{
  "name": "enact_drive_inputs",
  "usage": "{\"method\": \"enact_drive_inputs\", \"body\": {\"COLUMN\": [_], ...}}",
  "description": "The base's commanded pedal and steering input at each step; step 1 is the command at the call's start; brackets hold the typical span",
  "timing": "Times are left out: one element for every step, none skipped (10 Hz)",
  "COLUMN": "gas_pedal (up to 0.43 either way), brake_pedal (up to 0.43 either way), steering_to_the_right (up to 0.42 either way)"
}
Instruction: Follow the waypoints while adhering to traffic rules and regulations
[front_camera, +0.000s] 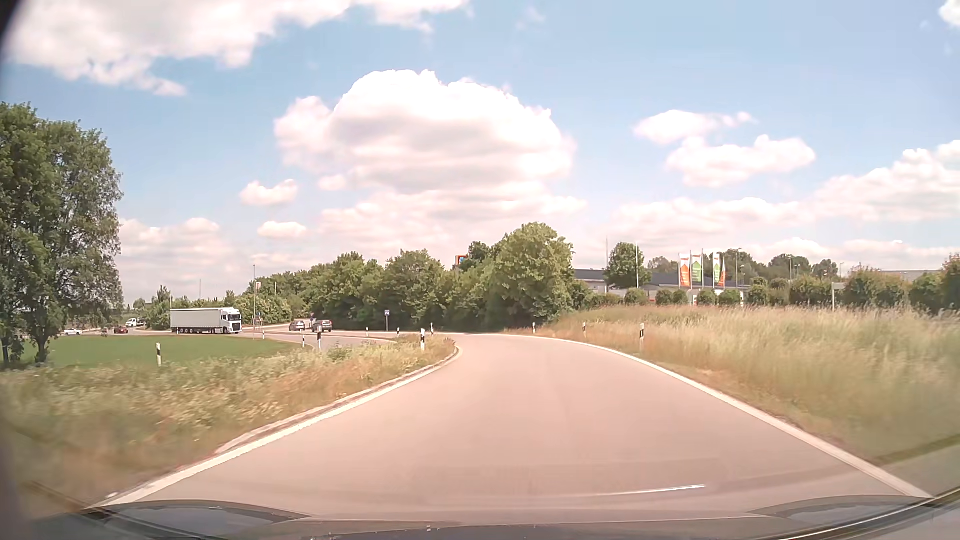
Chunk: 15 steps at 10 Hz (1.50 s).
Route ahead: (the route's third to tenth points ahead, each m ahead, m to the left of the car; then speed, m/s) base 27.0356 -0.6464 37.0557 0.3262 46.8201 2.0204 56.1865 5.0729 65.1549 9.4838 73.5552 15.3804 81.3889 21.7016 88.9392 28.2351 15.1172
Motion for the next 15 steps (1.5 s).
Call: {"method": "enact_drive_inputs", "body": {"gas_pedal": [0.059, 0.059, 0.059, 0.059, 0.059, 0.059, 0.028, 0.000, 0.000, 0.000, 0.000, 0.000, 0.000, 0.000, 0.000], "brake_pedal": [0.012, 0.012, 0.012, 0.012, 0.012, 0.012, 0.012, 0.012, 0.006, 0.012, 0.012, 0.012, 0.012, 0.012, 0.012], "steering_to_the_right": [0.003, 0.002, 0.002, 0.001, 0.000, -0.002, -0.008, -0.012, -0.015, -0.018, -0.019, -0.023, -0.026, -0.029, -0.032]}}
